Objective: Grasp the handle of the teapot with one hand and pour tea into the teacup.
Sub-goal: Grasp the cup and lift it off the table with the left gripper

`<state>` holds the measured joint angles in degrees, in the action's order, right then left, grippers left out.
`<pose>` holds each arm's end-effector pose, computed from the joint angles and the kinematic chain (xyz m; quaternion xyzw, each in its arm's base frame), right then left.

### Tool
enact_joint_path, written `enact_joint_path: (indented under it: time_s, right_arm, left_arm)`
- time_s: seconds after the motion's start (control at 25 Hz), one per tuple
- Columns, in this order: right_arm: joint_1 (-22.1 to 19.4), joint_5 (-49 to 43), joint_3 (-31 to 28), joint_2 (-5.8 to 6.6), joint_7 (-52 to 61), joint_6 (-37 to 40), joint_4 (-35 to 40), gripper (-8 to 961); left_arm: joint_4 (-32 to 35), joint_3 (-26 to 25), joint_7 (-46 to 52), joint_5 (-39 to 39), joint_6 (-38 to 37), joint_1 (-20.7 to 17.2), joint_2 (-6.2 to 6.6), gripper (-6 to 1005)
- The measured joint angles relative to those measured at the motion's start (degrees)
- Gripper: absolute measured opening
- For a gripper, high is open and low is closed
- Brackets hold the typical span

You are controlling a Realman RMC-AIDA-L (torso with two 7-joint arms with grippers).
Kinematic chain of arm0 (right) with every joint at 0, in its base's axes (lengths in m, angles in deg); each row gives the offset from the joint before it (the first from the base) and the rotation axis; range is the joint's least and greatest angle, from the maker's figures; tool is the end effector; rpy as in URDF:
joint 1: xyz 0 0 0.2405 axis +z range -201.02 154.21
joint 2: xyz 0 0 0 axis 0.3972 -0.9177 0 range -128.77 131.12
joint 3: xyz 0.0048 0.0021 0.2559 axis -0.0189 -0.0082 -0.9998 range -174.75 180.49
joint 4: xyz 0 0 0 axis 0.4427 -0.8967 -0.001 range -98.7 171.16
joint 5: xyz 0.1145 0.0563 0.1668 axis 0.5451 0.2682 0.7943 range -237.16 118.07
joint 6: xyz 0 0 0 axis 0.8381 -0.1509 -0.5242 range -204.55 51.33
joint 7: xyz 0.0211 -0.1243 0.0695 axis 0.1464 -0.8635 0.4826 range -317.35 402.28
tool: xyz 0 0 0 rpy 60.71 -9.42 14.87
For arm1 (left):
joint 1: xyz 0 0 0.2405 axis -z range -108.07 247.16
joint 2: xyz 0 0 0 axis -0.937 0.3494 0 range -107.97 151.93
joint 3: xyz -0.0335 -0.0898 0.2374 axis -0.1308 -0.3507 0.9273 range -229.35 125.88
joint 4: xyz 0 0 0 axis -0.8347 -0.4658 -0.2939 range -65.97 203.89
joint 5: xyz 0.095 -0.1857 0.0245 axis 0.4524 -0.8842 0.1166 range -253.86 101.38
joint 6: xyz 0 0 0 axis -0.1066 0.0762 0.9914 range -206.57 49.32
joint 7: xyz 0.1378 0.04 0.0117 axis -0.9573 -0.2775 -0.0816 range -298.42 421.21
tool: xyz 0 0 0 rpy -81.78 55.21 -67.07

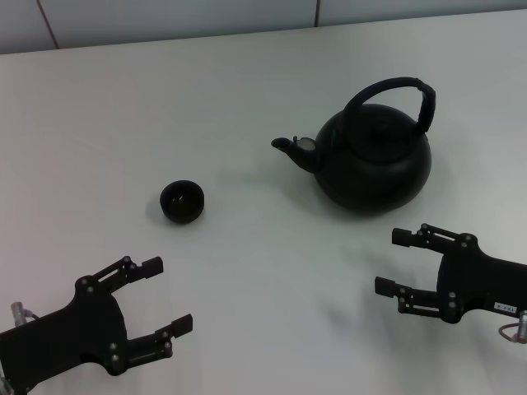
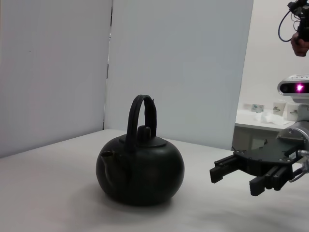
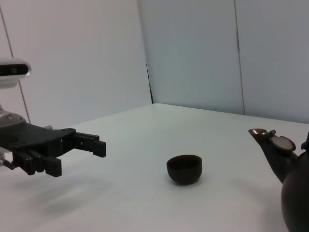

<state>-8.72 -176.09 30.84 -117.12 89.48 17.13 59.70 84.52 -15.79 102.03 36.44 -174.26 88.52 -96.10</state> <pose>0.3462 0.2182 -0.0169 -0.9204 0.1848 0.2692 0.2149 -0.3140 0.2207 -0.0448 -0.9303 -0.1251 -0.3112 0.1485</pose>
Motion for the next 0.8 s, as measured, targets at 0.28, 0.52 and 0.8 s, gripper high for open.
enact_joint_path:
  time_s: [0.28,0.52,0.8]
  right_arm:
    - [0.09,0.15,-0.1,0.0,-0.4,0.03,0.0,791]
    - [0.17,0.2,-0.17,-0.01,-0.43,0.04,0.0,791]
    - [0.65,0.3,-0.21,-0.25,-0.44,-0.34,0.0,791]
  left_arm:
    - [0.0,-0.05,0.03,-0.15,-0.01,0.01,-0.04,827]
    - [-0.15,-0.59,0.05,-0.61,-0.04,0.01,-0.08,821]
    - [-2.13,-8.61,0.4,-4.67,3.81,0.18,-0.57,813]
